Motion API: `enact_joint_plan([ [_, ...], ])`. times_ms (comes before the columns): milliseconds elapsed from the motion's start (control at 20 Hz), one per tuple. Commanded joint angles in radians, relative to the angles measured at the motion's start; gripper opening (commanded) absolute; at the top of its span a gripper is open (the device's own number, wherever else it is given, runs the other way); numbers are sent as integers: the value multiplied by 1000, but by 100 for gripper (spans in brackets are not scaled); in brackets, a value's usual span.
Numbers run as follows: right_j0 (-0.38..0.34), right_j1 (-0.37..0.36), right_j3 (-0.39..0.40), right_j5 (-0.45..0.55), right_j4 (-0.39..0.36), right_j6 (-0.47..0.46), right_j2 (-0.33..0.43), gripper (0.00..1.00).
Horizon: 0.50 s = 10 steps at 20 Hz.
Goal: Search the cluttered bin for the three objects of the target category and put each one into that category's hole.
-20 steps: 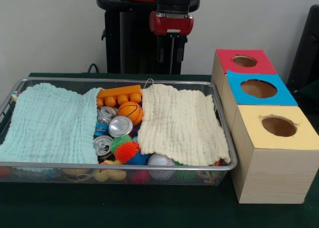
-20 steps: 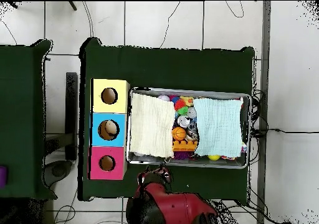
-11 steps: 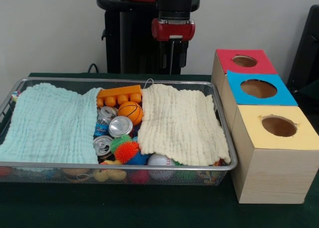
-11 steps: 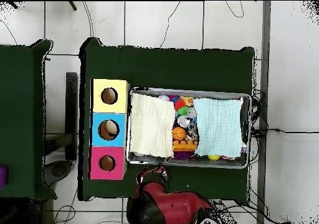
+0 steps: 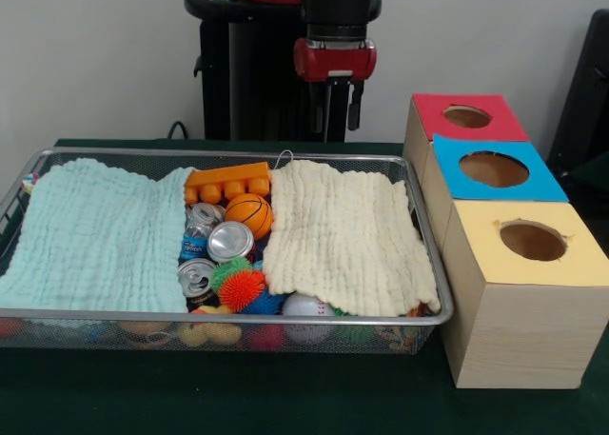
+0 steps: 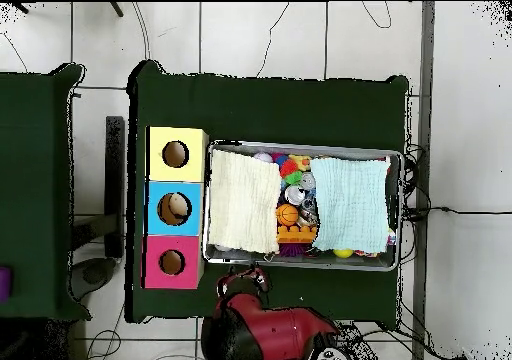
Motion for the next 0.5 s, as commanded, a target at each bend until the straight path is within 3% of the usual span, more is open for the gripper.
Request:
enact_joint_plan([
  [50, 11, 81, -136, -105, 16, 159, 32, 100],
  [500, 37, 130, -151, -172, 33, 158, 4, 100],
])
